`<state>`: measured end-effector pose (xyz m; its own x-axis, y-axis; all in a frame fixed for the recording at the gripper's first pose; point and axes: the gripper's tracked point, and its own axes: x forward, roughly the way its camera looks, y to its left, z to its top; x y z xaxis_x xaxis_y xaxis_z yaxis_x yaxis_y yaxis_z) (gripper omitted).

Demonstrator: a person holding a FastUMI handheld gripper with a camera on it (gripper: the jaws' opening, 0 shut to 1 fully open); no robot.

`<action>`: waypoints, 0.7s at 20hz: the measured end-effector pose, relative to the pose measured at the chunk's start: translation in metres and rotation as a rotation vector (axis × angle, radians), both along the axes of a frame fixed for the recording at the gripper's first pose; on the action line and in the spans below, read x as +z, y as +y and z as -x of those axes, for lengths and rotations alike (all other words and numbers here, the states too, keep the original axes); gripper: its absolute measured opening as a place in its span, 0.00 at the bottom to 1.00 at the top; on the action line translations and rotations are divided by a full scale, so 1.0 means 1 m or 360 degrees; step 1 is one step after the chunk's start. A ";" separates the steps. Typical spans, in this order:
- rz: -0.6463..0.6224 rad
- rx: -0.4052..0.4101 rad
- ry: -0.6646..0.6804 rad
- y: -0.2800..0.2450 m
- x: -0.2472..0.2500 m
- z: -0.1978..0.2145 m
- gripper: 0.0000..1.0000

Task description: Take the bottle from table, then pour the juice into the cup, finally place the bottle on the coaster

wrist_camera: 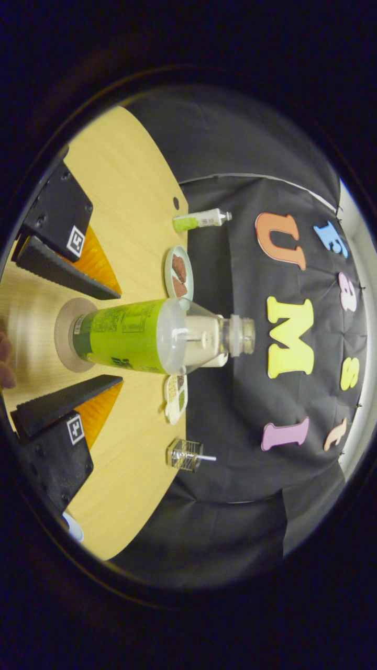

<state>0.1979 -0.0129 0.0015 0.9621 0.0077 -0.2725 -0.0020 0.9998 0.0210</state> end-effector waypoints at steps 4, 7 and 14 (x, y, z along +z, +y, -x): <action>0.0004 0.0008 -0.0133 0.004 0.030 0.039 1.00; 0.0025 0.0031 -0.0247 0.007 0.056 0.072 1.00; 0.0032 -0.0004 -0.0395 -0.002 0.088 0.151 1.00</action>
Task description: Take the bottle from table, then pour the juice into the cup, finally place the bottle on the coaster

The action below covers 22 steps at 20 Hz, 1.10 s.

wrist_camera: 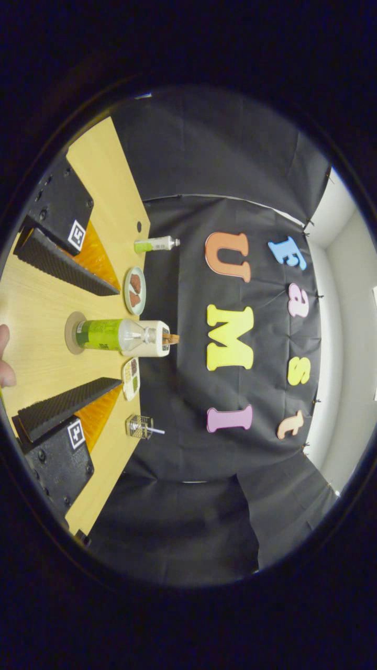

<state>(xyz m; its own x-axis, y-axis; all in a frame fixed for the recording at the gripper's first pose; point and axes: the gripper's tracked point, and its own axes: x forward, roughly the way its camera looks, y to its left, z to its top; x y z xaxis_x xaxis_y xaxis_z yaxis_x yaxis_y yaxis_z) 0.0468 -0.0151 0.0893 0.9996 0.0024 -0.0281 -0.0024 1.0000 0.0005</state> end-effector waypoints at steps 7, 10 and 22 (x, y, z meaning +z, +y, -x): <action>-0.0001 -0.0060 -0.0062 -0.026 0.008 0.051 1.00; -0.0004 -0.0059 -0.0061 -0.028 0.005 0.059 1.00; -0.0014 -0.0035 -0.0071 -0.023 0.003 0.063 1.00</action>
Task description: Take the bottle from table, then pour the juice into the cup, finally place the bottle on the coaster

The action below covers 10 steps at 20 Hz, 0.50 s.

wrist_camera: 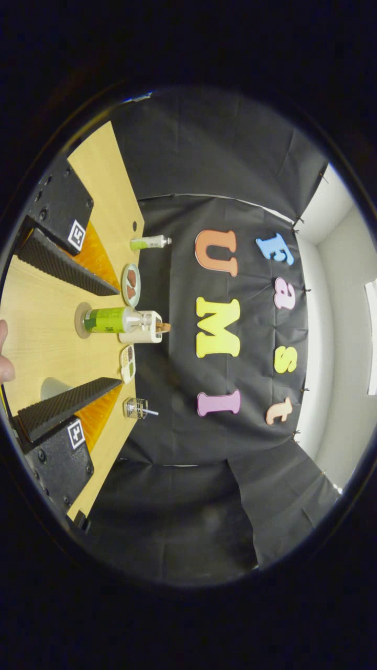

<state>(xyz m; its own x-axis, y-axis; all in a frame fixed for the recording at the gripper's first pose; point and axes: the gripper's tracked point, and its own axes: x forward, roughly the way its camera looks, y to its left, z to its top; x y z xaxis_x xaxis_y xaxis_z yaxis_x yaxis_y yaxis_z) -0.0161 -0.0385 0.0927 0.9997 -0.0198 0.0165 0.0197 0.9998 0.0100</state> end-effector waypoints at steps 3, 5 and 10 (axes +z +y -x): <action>-0.0008 0.0012 0.0001 0.003 0.001 -0.001 1.00; -0.0009 0.0018 -0.0002 0.006 0.002 -0.002 1.00; -0.0007 0.0012 -0.0018 0.006 0.004 -0.003 1.00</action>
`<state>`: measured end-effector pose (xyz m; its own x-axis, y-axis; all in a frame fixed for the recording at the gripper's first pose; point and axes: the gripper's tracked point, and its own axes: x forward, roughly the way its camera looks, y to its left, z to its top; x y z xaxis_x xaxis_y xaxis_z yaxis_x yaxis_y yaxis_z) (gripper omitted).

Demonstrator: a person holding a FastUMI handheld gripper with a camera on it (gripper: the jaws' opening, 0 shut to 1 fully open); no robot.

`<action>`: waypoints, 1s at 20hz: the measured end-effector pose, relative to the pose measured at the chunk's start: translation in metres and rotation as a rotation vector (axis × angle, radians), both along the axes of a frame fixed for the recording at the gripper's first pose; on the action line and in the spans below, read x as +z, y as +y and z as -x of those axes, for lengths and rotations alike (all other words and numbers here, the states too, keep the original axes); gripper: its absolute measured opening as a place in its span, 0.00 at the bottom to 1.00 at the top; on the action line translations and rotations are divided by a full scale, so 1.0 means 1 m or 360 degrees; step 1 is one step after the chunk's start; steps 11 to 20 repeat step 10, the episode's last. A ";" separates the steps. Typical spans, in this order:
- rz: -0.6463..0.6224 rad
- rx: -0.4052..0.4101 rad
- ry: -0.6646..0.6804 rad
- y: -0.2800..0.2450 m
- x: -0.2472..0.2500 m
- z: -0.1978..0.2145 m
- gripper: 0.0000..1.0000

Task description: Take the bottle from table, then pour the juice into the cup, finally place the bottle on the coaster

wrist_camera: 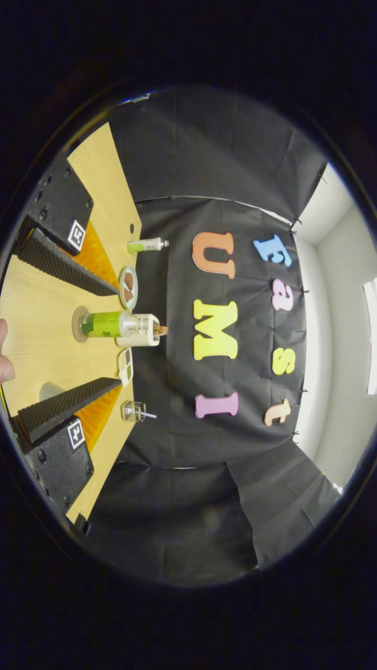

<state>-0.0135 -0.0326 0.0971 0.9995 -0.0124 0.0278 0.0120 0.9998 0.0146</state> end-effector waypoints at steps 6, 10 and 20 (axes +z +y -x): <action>-0.0006 0.0001 -0.0002 0.002 0.000 -0.001 1.00; -0.0014 -0.0016 -0.0014 0.001 0.001 -0.001 1.00; -0.0014 -0.0016 -0.0014 0.001 0.001 -0.001 1.00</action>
